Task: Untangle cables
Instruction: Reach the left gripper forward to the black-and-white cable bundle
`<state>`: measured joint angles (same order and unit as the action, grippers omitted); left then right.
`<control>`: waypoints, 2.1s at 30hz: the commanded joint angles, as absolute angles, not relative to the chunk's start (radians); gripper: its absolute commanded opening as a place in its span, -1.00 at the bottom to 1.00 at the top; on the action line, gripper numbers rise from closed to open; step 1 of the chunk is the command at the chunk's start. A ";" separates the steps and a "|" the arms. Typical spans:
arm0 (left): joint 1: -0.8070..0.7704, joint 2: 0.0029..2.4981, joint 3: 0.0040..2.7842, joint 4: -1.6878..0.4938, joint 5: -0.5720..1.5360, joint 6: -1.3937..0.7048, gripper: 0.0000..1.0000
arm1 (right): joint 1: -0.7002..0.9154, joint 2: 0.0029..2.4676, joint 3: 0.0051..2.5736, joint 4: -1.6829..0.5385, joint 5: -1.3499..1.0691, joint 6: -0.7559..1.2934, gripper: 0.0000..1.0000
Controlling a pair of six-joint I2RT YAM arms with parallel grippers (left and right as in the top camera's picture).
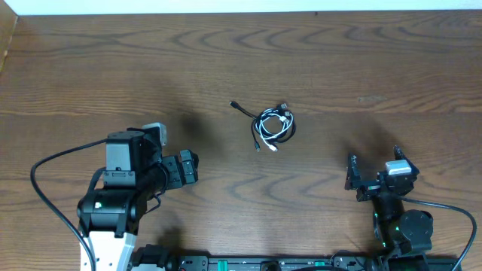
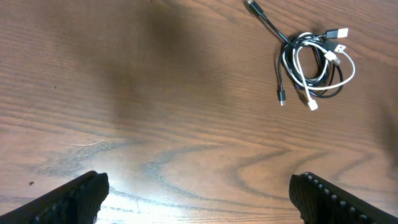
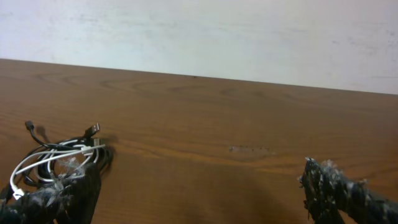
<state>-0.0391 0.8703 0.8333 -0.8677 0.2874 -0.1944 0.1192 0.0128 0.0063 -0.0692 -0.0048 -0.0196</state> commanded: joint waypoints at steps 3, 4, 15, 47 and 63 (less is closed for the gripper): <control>-0.034 0.874 0.847 -0.842 0.307 -0.224 0.96 | 0.127 0.010 0.006 -0.028 -0.051 0.126 0.98; -0.034 0.874 0.847 -0.827 0.307 -0.228 0.96 | 0.127 0.013 0.007 -0.036 -0.051 0.150 0.99; -0.075 0.897 0.852 -0.720 0.328 -0.257 0.96 | 0.127 0.154 0.244 -0.336 -0.064 0.278 0.99; -0.444 1.712 1.157 -0.382 0.216 -0.268 0.78 | 0.127 0.964 0.804 -0.677 -0.202 0.152 0.99; -0.545 1.904 1.156 -0.305 0.216 -0.291 -0.14 | 0.127 0.964 0.804 -0.677 -0.202 0.153 0.99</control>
<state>-0.5320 1.9022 1.1412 -0.3042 0.2291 -0.2943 0.1192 0.9649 0.7845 -0.6788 -0.1913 0.1707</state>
